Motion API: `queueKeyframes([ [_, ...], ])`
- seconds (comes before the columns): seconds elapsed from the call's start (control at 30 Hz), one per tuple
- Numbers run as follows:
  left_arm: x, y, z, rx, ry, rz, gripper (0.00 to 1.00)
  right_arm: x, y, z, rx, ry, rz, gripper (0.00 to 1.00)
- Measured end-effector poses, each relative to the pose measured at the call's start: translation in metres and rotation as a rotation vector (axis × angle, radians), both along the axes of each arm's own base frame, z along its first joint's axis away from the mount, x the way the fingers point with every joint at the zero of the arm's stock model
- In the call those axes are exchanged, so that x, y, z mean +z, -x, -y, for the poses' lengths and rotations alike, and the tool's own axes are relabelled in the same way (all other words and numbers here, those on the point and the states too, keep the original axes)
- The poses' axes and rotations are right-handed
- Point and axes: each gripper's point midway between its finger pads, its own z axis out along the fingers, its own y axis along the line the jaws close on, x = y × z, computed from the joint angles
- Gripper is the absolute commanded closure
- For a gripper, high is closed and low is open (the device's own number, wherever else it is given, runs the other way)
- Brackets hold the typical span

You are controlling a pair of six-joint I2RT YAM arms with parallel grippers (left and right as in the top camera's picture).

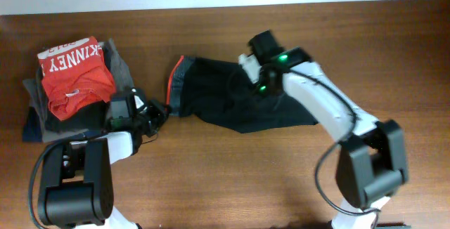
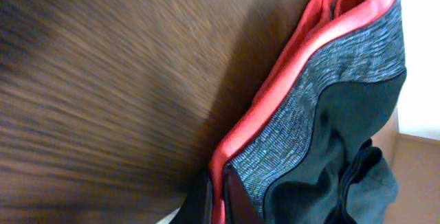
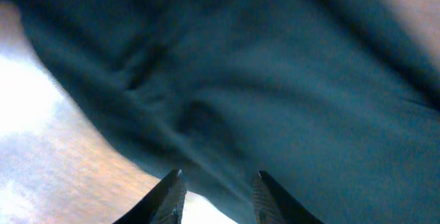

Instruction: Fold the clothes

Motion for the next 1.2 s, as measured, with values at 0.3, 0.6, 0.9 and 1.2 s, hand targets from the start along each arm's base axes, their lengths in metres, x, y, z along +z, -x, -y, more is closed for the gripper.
queueKeyframes([
  [0.3,0.072,-0.008,-0.023,0.011,-0.064,0.202,1.0,0.009,-0.015,0.083,-0.218,0.021,-0.006,0.59],
  [0.6,0.133,-0.004,-0.025,0.002,-0.116,0.353,1.0,-0.04,-0.009,0.077,-0.203,-0.003,-0.104,0.59],
  [0.9,0.132,-0.004,-0.026,-0.029,-0.153,0.352,1.0,-0.088,-0.016,0.072,-0.198,-0.026,-0.102,0.6],
  [1.2,0.176,-0.017,0.01,-0.236,-0.22,0.485,1.0,-0.099,-0.019,0.07,-0.201,-0.034,-0.118,0.6],
])
